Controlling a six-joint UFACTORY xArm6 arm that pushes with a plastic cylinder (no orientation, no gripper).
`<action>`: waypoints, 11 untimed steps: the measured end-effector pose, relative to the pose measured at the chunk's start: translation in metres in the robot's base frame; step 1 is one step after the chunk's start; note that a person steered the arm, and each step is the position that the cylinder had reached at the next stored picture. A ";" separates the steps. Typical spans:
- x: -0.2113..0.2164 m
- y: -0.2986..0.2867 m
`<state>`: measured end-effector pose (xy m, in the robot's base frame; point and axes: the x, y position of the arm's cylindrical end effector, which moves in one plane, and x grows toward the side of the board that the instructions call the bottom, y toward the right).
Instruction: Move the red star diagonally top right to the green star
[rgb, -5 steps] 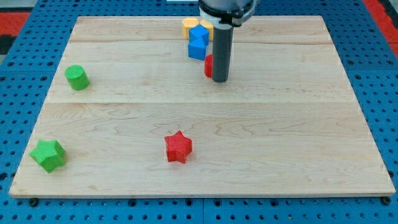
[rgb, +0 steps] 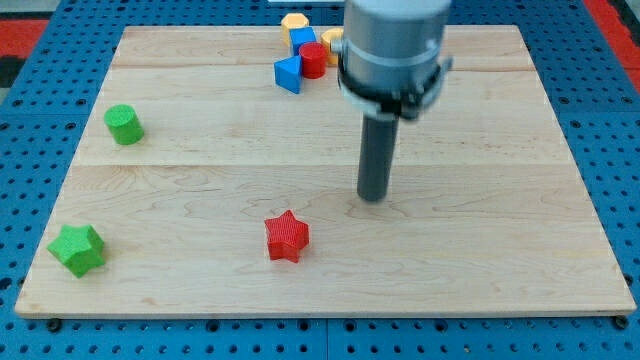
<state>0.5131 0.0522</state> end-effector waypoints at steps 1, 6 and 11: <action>0.041 -0.002; 0.008 -0.100; -0.061 -0.036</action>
